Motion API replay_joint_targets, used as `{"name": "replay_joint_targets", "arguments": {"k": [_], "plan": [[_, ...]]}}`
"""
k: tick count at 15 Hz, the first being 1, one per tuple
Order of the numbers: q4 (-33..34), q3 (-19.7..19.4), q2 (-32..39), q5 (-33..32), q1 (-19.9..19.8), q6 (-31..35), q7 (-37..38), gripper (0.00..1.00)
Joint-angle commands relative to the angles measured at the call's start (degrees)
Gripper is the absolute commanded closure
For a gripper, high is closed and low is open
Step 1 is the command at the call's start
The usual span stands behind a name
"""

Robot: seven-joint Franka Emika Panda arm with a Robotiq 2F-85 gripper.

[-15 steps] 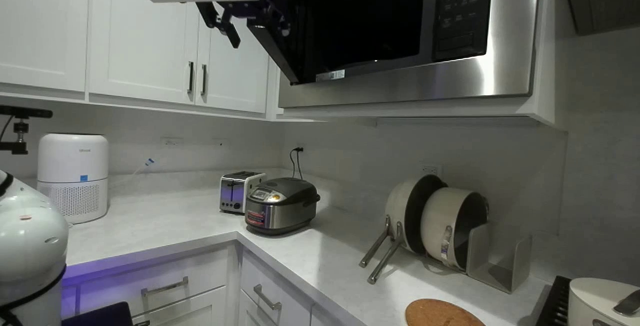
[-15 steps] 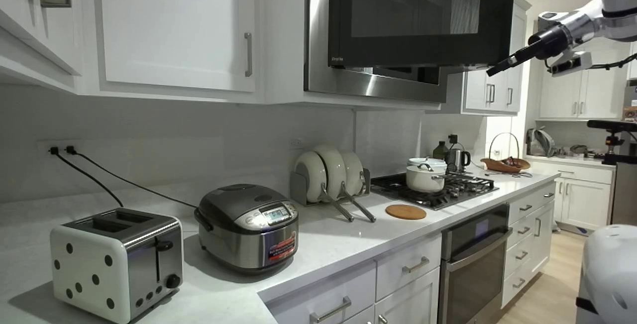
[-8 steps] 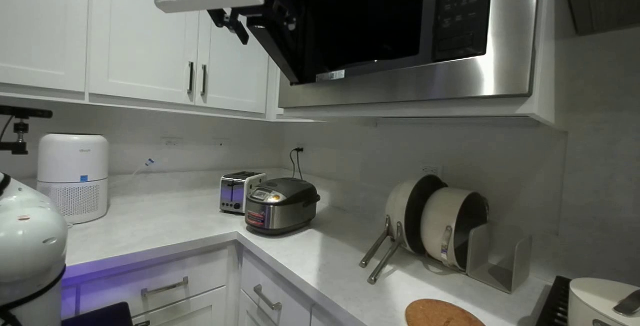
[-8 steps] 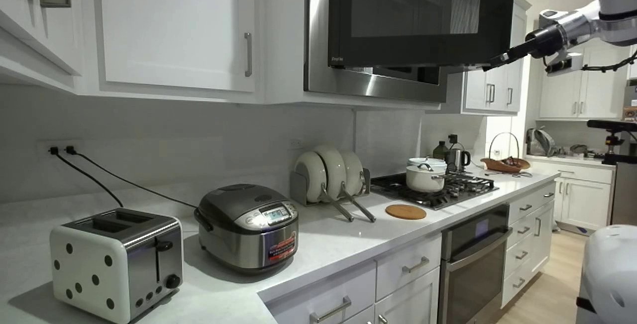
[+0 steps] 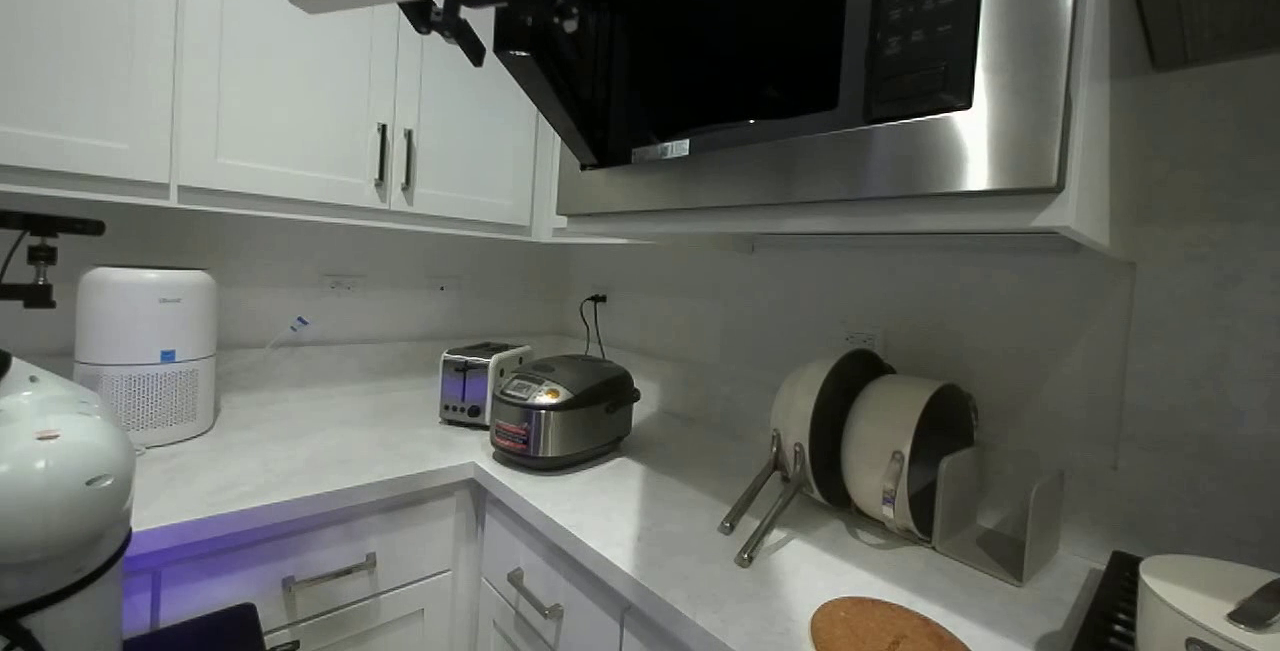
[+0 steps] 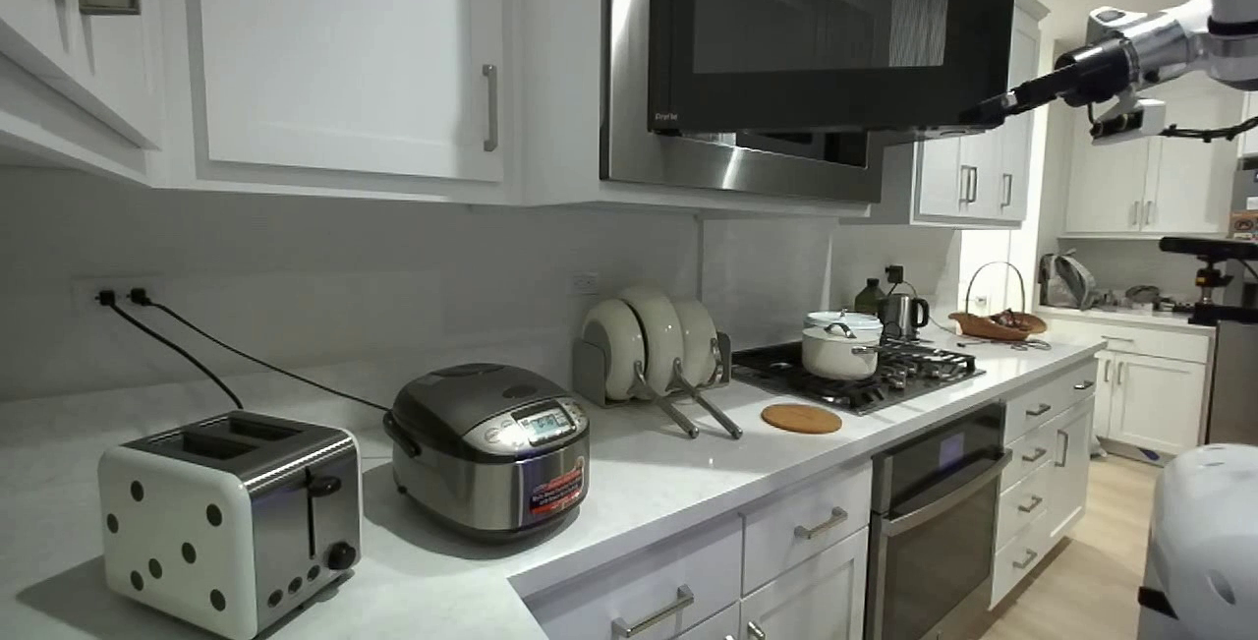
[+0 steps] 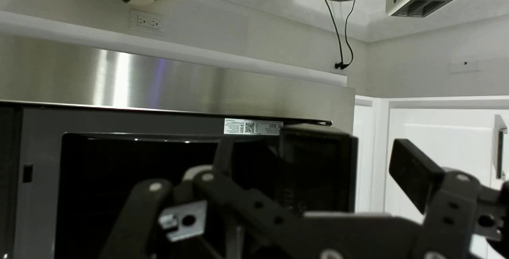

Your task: Open the microwave door

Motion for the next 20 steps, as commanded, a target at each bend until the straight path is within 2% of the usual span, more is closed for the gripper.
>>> {"name": "replay_joint_targets", "arguments": {"k": [1, 2, 3, 5, 9, 12, 20], "plan": [[-1.8, 1.1, -1.6, 0.8, -0.6, 2.5, -0.8, 0.0], [-1.8, 1.1, -1.9, 0.8, -0.5, 2.4, -0.7, 0.06], [-1.8, 1.1, -2.0, 0.7, -0.5, 2.4, -0.6, 0.28], [-1.9, 1.5, -1.9, 0.3, -0.7, 2.3, -0.3, 0.32], [-1.8, 3.3, -2.1, -0.3, -1.3, 2.0, 0.2, 0.63], [-2.2, 5.1, -2.7, -1.4, -2.6, 1.6, 1.0, 0.82], [-3.7, 8.9, -7.3, -5.5, -6.5, -2.0, 6.4, 0.82]]}}
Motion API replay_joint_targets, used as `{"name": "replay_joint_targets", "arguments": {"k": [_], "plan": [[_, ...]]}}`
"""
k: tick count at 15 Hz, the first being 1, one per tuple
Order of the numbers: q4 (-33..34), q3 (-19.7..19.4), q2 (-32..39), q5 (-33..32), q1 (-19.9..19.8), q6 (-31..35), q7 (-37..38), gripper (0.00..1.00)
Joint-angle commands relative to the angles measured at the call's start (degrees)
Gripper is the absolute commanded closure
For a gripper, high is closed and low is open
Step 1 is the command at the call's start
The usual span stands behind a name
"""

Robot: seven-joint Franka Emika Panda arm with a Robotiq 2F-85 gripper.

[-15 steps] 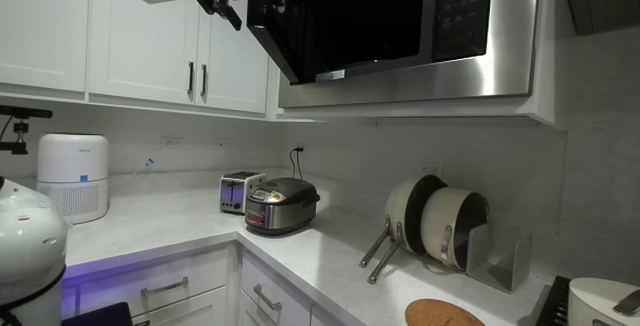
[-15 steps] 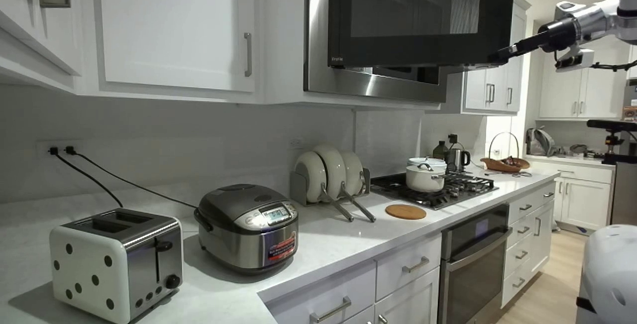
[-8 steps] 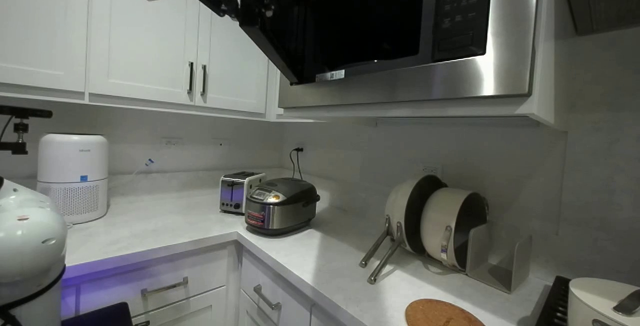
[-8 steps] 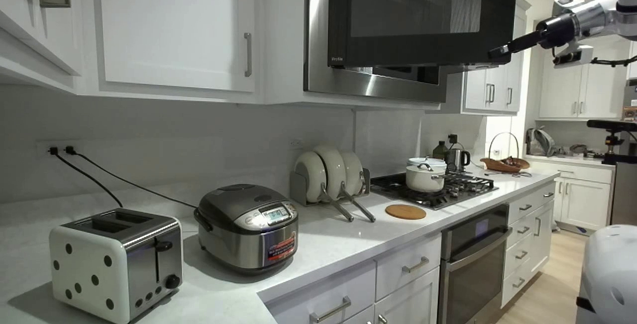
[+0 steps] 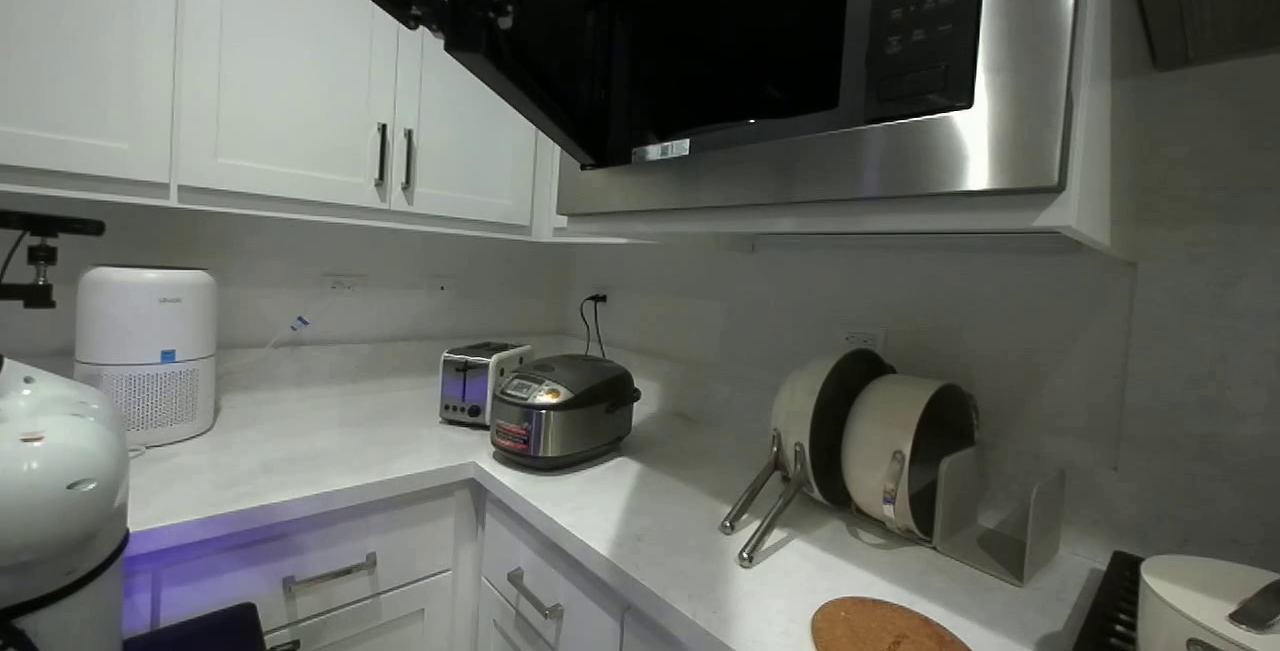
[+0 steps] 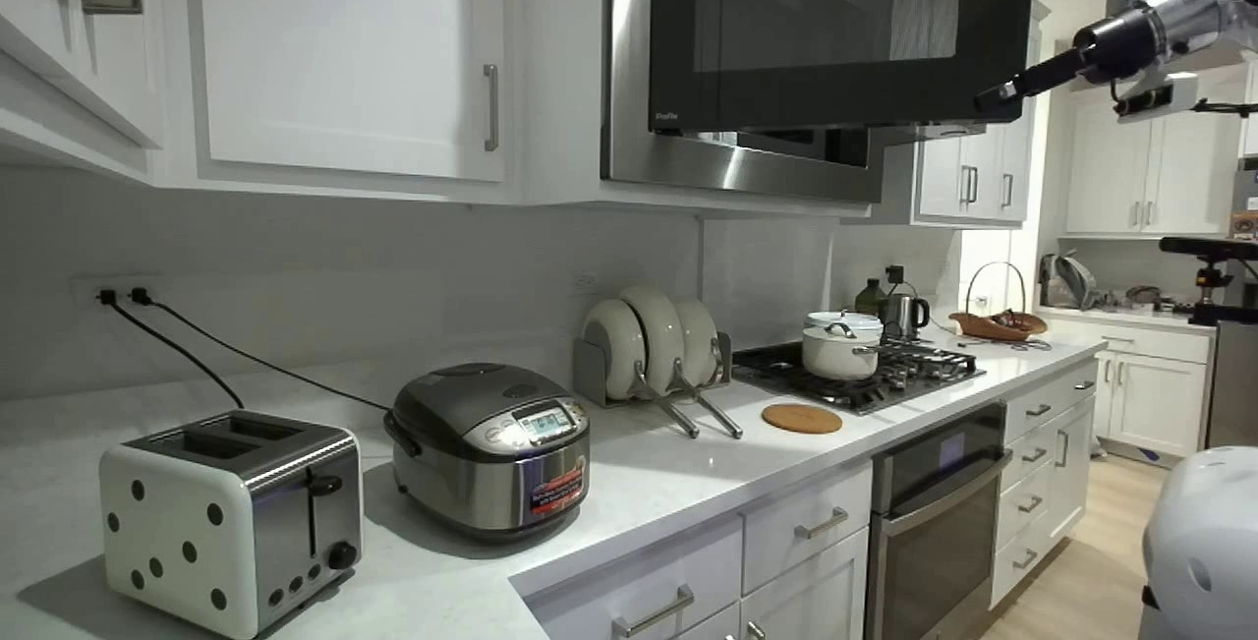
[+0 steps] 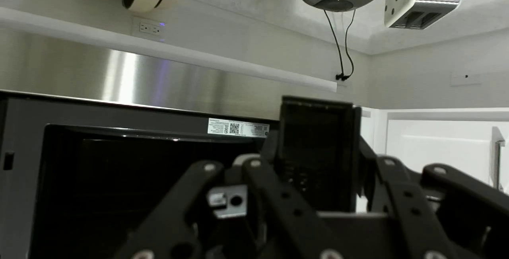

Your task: Open the microwave door

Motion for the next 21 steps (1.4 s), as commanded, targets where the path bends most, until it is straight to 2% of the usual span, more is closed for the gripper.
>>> {"name": "replay_joint_targets", "arguments": {"k": [1, 5, 6, 7, 9, 12, 16, 21], "plan": [[-0.9, 2.5, -3.6, -2.3, -2.0, -2.5, 1.9, 0.82], [-1.7, 3.5, -8.3, -3.0, -1.6, -6.7, 1.9, 0.82], [-0.1, 3.0, -10.7, -3.6, -1.9, -10.6, 2.3, 0.82], [0.4, 3.0, -12.0, -3.7, -1.6, -12.5, 2.3, 0.32], [1.8, 2.8, -14.9, -4.1, -1.3, -16.2, 2.5, 0.23], [3.7, 2.6, -18.7, -5.4, -0.1, -19.8, 3.2, 0.02], [4.1, 3.1, -19.5, -7.5, 1.3, -18.7, 4.6, 0.0], [1.9, 5.1, -13.8, -11.9, 5.0, -12.4, 7.0, 0.0]]}}
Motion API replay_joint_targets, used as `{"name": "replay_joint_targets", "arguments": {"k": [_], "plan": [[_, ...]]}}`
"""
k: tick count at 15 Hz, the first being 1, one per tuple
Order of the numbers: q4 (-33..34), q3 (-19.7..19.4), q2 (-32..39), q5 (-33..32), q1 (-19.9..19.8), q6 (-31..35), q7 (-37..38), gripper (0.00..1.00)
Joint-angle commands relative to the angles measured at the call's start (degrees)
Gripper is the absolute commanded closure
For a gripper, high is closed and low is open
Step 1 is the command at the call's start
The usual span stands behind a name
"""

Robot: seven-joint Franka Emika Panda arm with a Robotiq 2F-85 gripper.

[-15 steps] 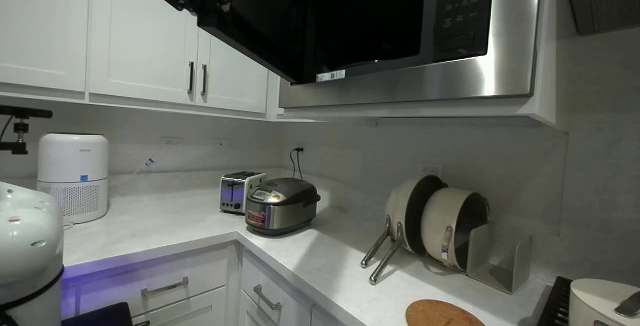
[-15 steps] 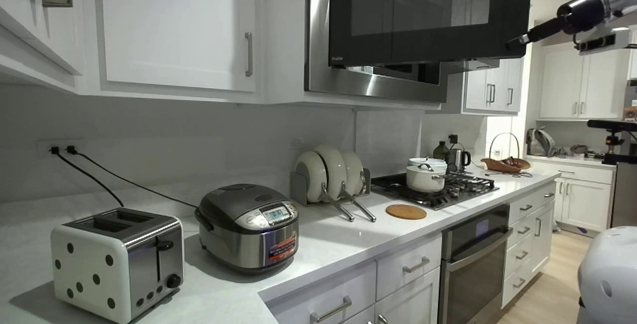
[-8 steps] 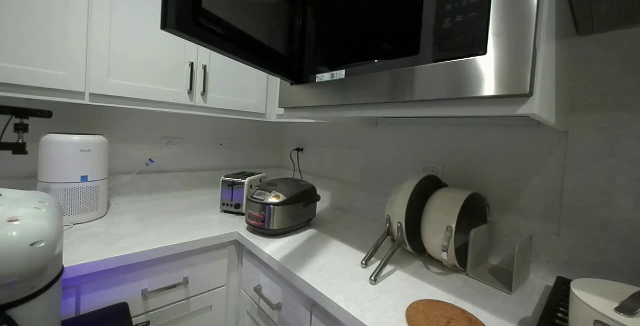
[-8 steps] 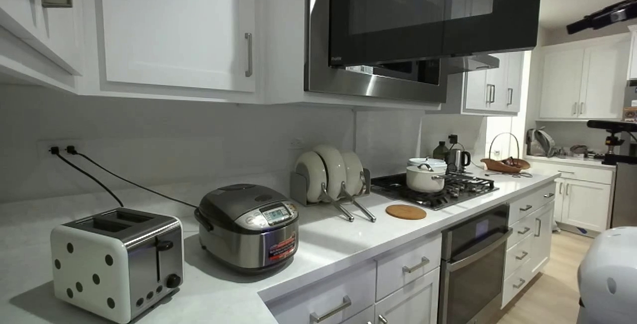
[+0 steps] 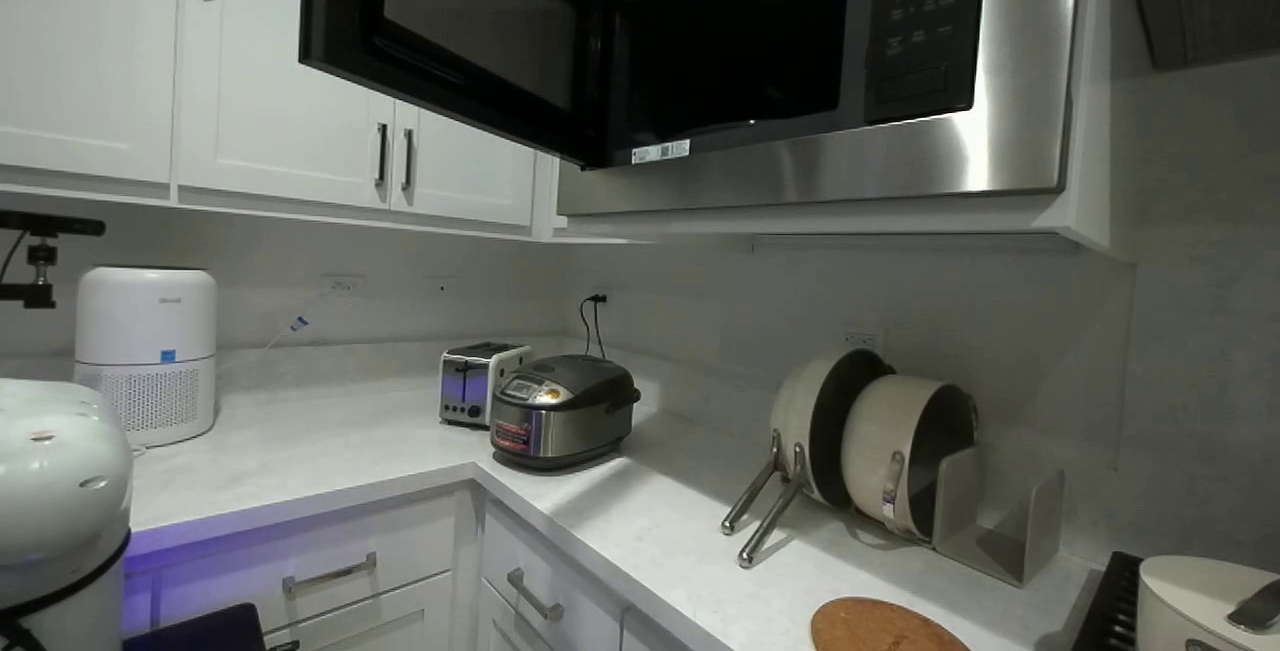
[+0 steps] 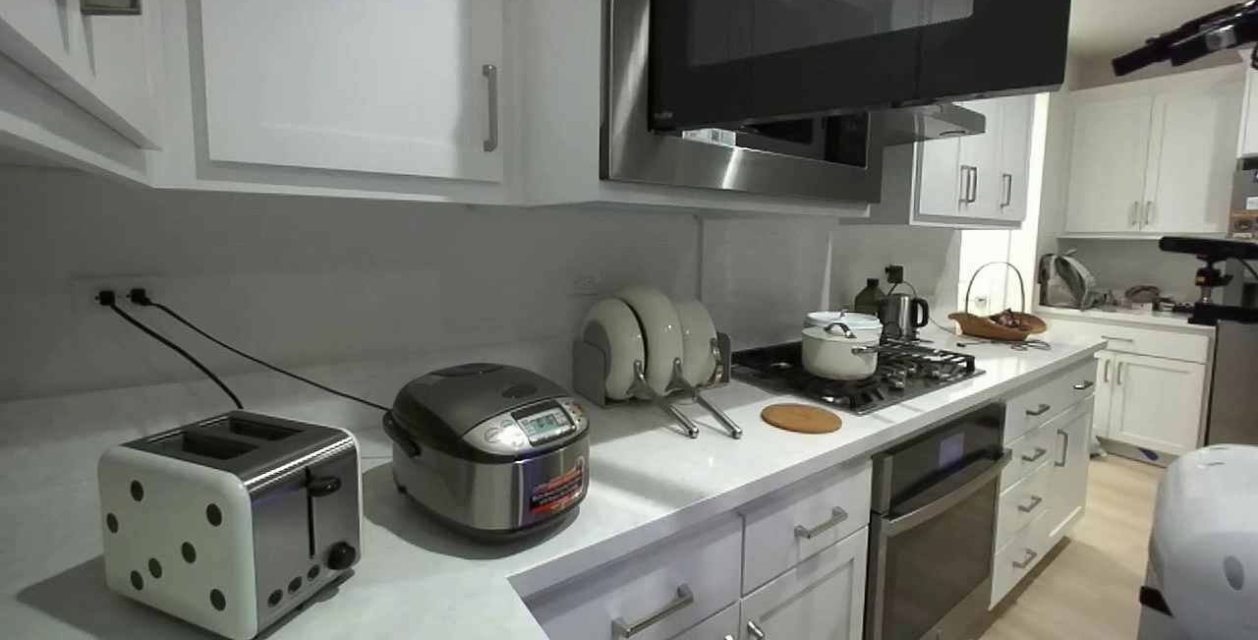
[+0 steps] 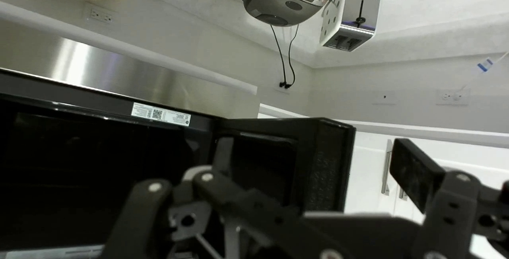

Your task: Open the microwave door

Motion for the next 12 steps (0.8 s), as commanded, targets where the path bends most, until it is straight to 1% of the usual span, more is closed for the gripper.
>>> {"name": "replay_joint_targets", "arguments": {"k": [1, 3, 6, 8, 12], "plan": [[-1.0, 2.0, 6.2, -2.2, 2.9, 5.6, 3.1, 0.0], [-1.4, 2.2, 10.1, -2.5, 4.9, 8.9, 4.2, 0.0], [-0.6, 1.6, 15.8, -2.4, 7.0, 11.6, 4.5, 0.0], [0.3, 1.2, 19.1, -1.8, 7.5, 12.5, 4.3, 0.0], [2.1, 1.0, 23.9, -0.5, 7.0, 13.1, 4.5, 0.0]]}}
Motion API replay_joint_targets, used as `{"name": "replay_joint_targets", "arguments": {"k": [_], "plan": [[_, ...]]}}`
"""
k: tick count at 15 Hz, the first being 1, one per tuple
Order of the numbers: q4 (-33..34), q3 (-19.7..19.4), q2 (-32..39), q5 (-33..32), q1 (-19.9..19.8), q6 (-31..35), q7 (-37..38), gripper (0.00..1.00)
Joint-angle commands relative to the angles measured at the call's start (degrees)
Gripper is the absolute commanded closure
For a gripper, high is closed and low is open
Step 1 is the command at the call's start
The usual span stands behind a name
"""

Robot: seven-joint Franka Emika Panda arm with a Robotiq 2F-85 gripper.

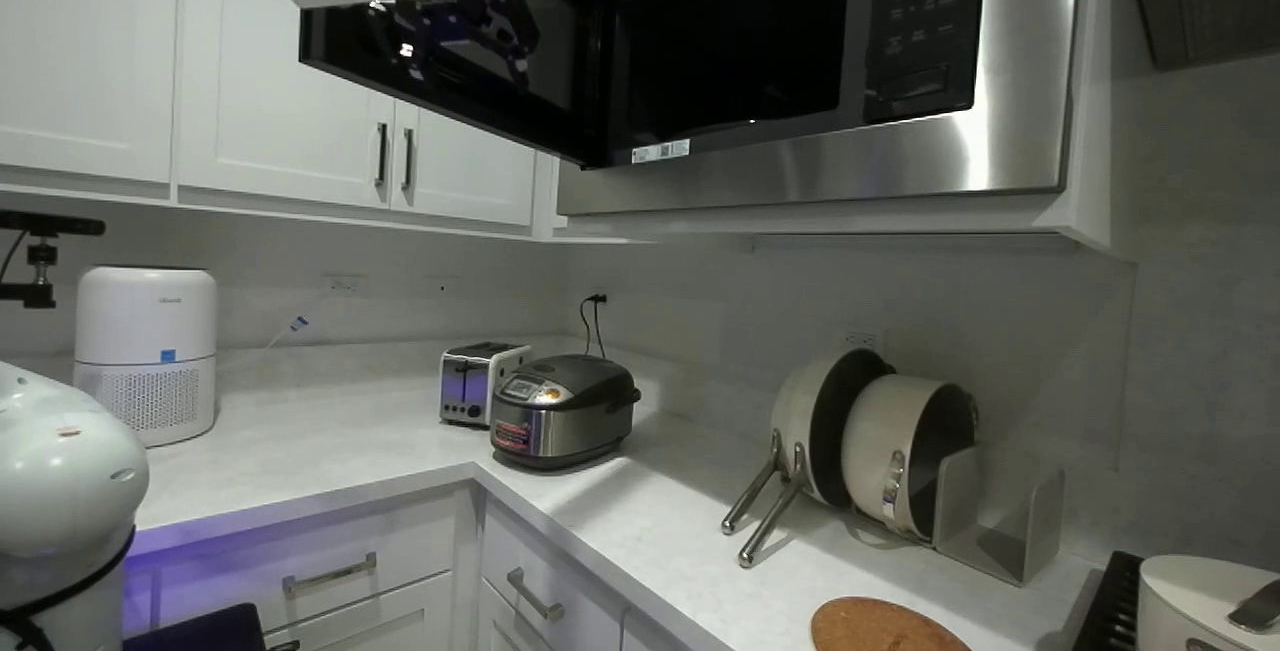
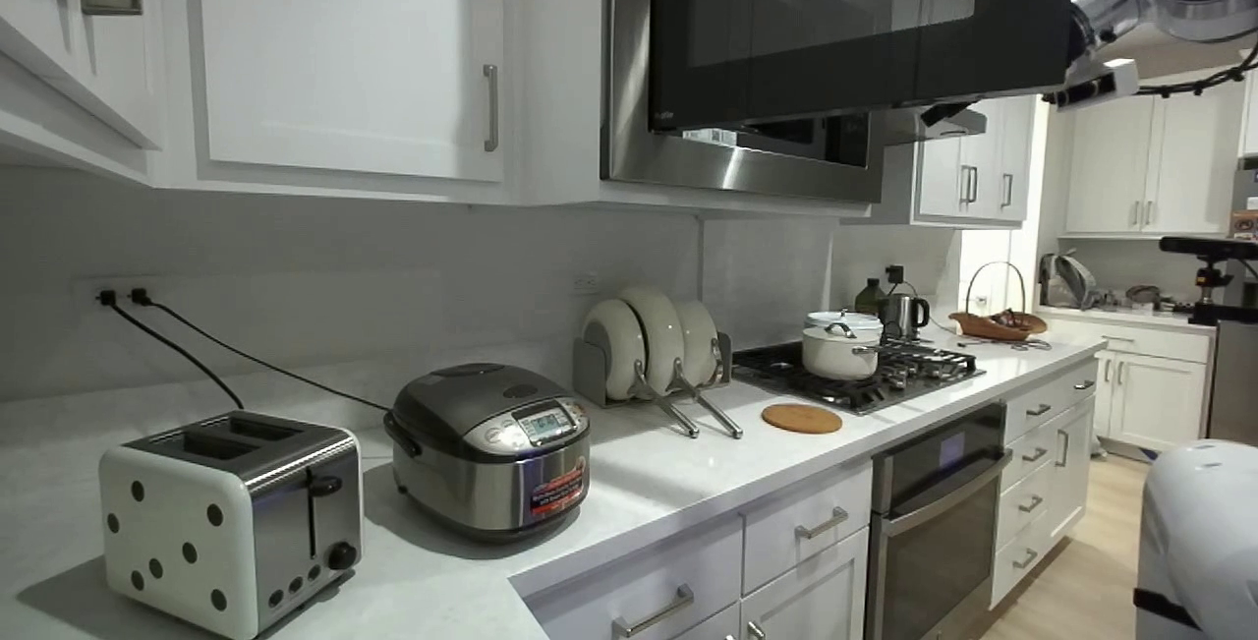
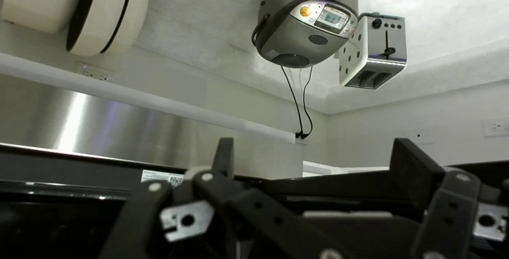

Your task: Open the microwave door

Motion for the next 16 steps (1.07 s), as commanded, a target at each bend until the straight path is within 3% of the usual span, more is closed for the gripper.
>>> {"name": "replay_joint_targets", "arguments": {"k": [1, 6, 16], "plan": [[4.0, 0.1, 5.3, 1.5, -1.0, -0.5, 1.5, 0.0], [6.2, 1.8, 8.6, 2.5, -1.7, -3.8, 5.5, 0.0], [10.7, 3.2, 14.7, 9.9, -1.3, -20.9, 6.5, 0.0]]}}
